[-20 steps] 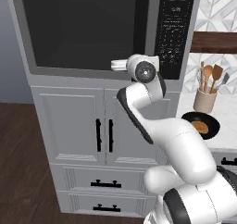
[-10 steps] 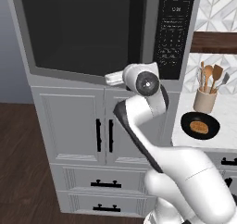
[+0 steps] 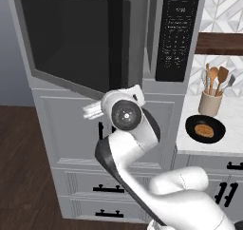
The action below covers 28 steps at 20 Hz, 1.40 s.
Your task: Open the microwave, place the bowl with waffle inside the microwave, then close the microwave door and turn it on.
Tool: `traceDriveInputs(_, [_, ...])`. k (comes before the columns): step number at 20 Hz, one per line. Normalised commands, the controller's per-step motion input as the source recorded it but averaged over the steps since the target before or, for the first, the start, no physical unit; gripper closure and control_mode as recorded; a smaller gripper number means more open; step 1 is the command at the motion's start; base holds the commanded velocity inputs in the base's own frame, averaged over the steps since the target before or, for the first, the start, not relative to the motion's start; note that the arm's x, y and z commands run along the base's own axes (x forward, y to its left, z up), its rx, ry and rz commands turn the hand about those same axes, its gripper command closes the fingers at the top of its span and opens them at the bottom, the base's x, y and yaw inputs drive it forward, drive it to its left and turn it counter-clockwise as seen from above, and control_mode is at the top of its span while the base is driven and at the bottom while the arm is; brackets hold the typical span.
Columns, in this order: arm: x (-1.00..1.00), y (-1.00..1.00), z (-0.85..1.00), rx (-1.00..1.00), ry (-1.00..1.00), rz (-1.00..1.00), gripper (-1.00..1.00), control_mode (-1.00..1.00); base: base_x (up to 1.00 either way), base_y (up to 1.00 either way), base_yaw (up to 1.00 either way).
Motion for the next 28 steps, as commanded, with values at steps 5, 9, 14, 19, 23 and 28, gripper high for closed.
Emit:
traceDriveInputs(5, [-0.46,1.00,-0.84,-0.09,0.11,0.06,1.00,-1.00,0.00,0.00,0.00])
traceDriveInputs(9, [-0.28,1.00,-0.64,-0.09,0.13,0.05,1.00,-1.00,0.00,0.00,0.00])
traceDriveInputs(14, [-0.52,0.87,-0.60,-0.07,0.05,0.03,-1.00,-1.00,0.00,0.00,0.00])
traceDriveInputs(19, [-1.00,-0.11,-0.50,0.09,0.00,0.10,-1.00,-1.00,0.00,0.00,0.00])
traceDriveInputs(23, [-0.97,-0.78,-0.02,0.49,0.03,0.09,-1.00,-1.00,0.00,0.00,0.00])
traceDriveInputs(28, [-0.46,-1.00,0.46,0.87,0.25,0.00,-1.00,-1.00,0.00,0.00,0.00])
